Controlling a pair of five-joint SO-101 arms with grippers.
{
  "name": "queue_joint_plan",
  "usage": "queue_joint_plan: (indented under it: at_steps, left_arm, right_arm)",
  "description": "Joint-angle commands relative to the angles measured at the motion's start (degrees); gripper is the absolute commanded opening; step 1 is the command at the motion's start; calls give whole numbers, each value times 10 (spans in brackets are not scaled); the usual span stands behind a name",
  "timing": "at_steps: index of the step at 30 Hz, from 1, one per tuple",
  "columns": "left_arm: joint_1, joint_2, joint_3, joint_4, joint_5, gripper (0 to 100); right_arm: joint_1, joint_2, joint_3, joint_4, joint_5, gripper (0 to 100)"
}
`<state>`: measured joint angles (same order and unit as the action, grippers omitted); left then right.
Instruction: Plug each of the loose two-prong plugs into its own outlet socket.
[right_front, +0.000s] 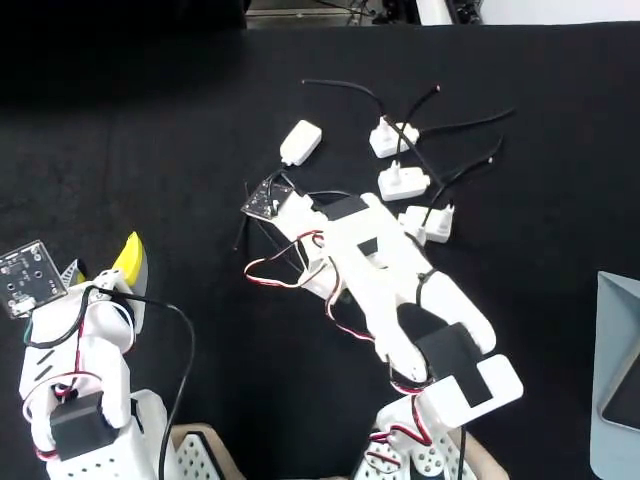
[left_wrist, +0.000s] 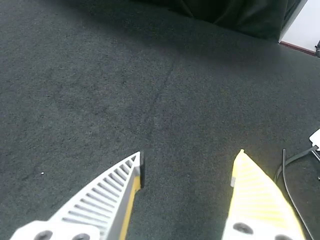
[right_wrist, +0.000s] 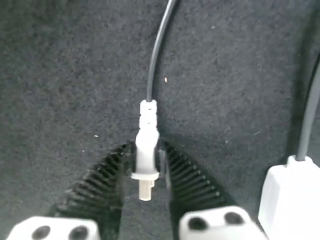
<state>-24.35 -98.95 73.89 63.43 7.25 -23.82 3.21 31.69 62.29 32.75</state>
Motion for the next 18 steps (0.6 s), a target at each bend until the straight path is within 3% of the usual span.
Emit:
queue_joint_plan:
  at_steps: [1,5,18]
  left_arm:
    - [8,-3,-9,3,2,288]
    - [8,-3,-9,2,2,288]
    - [10,-3,-8,0,0,288]
  right_arm:
    - [8,-18,-22,14,2,12]
    - [9,-81,-22,55,-4,11]
    - [26,-361,17,75,-167,11]
